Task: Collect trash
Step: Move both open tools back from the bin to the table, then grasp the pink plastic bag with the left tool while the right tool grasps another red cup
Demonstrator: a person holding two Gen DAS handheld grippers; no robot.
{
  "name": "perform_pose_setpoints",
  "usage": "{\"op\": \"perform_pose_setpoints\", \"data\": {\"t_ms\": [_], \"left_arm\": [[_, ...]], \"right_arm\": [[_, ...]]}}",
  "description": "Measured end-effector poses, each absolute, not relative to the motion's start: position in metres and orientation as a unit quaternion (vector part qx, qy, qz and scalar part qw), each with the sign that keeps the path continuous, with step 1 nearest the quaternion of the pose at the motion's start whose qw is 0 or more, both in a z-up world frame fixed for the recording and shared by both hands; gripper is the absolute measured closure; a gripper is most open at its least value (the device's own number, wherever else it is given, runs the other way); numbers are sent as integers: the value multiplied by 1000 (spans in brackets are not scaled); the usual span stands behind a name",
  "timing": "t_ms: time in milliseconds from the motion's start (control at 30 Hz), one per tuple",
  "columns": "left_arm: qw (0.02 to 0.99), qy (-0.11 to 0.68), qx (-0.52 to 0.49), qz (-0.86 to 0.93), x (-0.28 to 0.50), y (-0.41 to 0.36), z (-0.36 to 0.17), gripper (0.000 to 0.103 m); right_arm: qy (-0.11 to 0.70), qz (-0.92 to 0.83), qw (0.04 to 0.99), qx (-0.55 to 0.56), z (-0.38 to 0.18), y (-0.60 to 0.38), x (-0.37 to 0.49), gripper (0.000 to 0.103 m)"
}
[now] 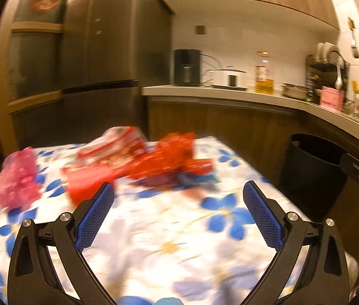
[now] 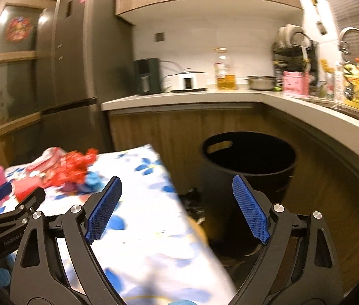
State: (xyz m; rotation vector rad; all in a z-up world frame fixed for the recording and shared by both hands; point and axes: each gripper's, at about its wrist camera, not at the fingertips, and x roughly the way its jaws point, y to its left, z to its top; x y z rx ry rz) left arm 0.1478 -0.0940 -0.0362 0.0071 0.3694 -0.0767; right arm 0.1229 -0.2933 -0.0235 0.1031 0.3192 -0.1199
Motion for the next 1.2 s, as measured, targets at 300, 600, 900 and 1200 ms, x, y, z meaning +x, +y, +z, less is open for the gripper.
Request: {"op": "perform_pose_setpoints", "data": {"t_ms": [300, 600, 900, 1200], "left_arm": [[983, 184, -14, 28, 137, -22, -43, 6], [978, 182, -46, 91, 126, 49, -45, 6], [974, 176, -62, 130, 128, 98, -35, 6], [970, 178, -60, 154, 151, 126, -31, 6]], "right_arm": [[178, 21, 983, 29, -33, -215, 148, 15], [203, 123, 971, -3, -50, -127, 180, 10], [220, 181, 958, -19, -52, -62, 225, 5], [247, 203, 946, -51, -67, -19, 261, 5]]}}
